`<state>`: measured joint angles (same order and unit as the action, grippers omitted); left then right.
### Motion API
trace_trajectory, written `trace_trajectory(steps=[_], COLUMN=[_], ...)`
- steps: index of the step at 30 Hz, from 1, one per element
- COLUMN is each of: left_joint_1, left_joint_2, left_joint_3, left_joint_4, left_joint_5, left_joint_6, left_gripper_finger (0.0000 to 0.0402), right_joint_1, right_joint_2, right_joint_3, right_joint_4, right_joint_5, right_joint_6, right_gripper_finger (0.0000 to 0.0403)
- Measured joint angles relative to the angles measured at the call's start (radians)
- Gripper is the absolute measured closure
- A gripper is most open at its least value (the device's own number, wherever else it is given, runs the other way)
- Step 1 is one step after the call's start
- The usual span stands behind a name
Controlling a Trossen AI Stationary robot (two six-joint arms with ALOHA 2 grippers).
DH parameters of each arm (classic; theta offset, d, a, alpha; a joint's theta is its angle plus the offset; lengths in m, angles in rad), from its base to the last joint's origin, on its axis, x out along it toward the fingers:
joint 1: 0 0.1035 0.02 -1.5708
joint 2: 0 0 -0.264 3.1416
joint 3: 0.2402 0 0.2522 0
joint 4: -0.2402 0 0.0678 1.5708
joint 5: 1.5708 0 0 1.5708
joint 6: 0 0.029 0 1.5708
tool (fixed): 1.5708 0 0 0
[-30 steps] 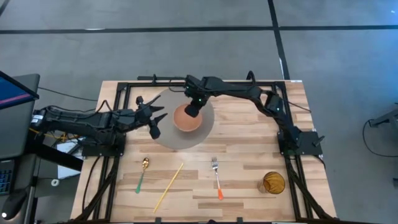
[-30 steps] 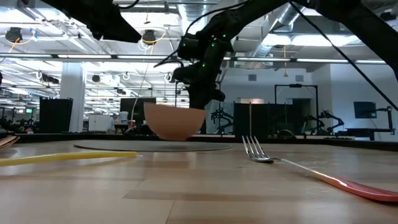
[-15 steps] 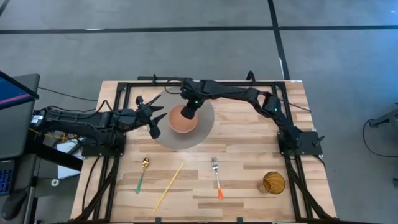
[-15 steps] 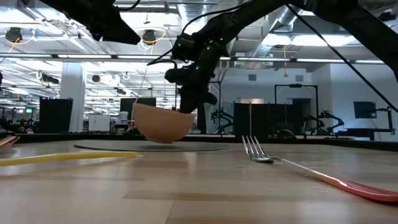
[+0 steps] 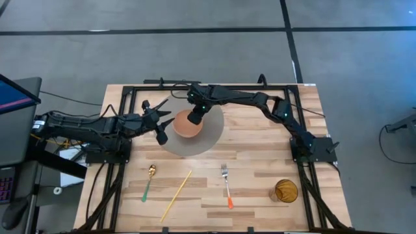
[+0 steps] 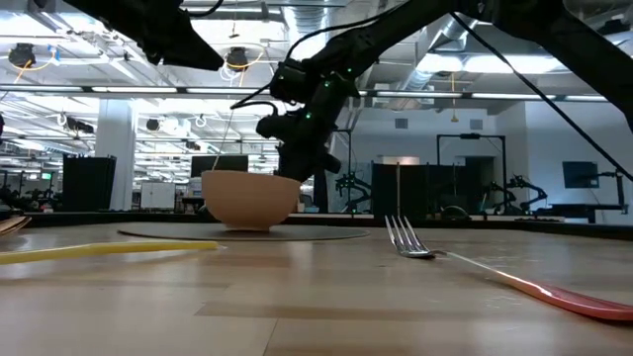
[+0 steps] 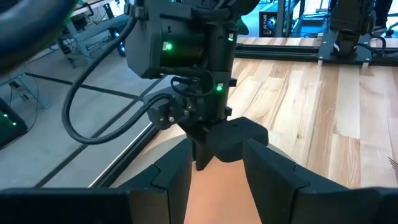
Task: Pick & Place Utensil
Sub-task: Put the orange bowl on the center of the gray mat, then put the brown cup on the top right of the orange bowl on the gray mat
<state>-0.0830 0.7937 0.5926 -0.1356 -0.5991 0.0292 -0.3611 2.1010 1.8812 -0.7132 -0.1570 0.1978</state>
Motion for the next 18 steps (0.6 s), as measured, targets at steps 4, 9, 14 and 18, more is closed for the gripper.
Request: trace_trajectory(steps=[4,9,14,18], left_joint_1=[0.000,0.000,0.000,0.000], left_joint_2=[0.000,0.000,0.000,0.000], left_joint_3=[0.000,0.000,0.000,0.000], left_joint_4=[0.000,0.000,0.000,0.000], left_joint_5=[0.000,0.000,0.000,0.000], left_joint_6=[0.000,0.000,0.000,-0.001], left_gripper_finger=[0.0256,0.0256,0.0256,0.0256], right_joint_1=[0.002,0.000,0.000,-0.003], right_joint_2=[0.000,0.000,0.000,0.000], right_joint_3=[0.000,0.000,0.046,0.115], right_joint_4=[0.006,0.026,0.023,-0.015], right_joint_5=[0.000,0.000,0.001,0.000], right_joint_6=[-0.064,-0.074,-0.077,-0.077], right_gripper_finger=[0.0331,0.0291,0.0257,0.0238])
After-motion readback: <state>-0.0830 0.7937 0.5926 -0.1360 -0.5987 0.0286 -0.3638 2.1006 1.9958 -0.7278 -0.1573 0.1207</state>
